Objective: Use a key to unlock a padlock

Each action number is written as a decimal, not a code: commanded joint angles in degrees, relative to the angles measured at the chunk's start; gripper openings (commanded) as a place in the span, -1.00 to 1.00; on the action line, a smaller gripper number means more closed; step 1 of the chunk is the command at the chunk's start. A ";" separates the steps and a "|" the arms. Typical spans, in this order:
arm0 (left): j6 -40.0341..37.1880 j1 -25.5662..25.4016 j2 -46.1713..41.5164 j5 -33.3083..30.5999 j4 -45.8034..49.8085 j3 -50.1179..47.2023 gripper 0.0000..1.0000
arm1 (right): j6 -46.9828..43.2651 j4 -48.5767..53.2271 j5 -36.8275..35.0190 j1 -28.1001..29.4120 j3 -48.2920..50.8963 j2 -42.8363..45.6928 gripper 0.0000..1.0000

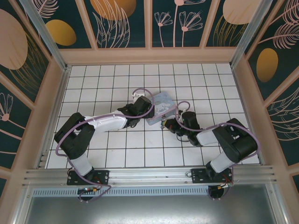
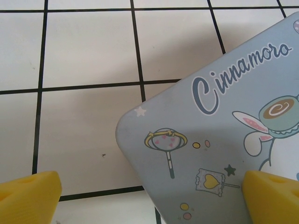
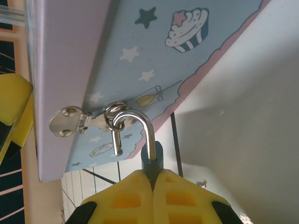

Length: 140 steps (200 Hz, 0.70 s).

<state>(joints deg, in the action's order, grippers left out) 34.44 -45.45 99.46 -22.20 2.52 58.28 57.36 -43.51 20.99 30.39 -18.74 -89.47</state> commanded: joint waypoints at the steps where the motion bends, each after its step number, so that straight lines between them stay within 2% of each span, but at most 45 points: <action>1: -1.95 -0.31 2.56 -0.50 4.16 -1.94 0.97 | 2.18 -2.93 -3.12 0.02 -1.72 -1.37 -1.00; 85: -1.92 -0.26 3.83 0.15 3.75 -2.23 0.97 | 5.46 -0.75 -9.65 0.11 -3.32 -0.60 -1.00; 140: -2.00 -0.30 4.90 0.88 3.73 -2.22 0.97 | 5.92 -0.12 -11.06 -0.92 -4.48 -0.65 -1.00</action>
<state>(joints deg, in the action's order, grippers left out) 34.48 -45.45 101.21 -22.39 -1.32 58.28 62.11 -43.05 13.26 30.44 -21.37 -90.89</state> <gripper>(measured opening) 0.985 0.047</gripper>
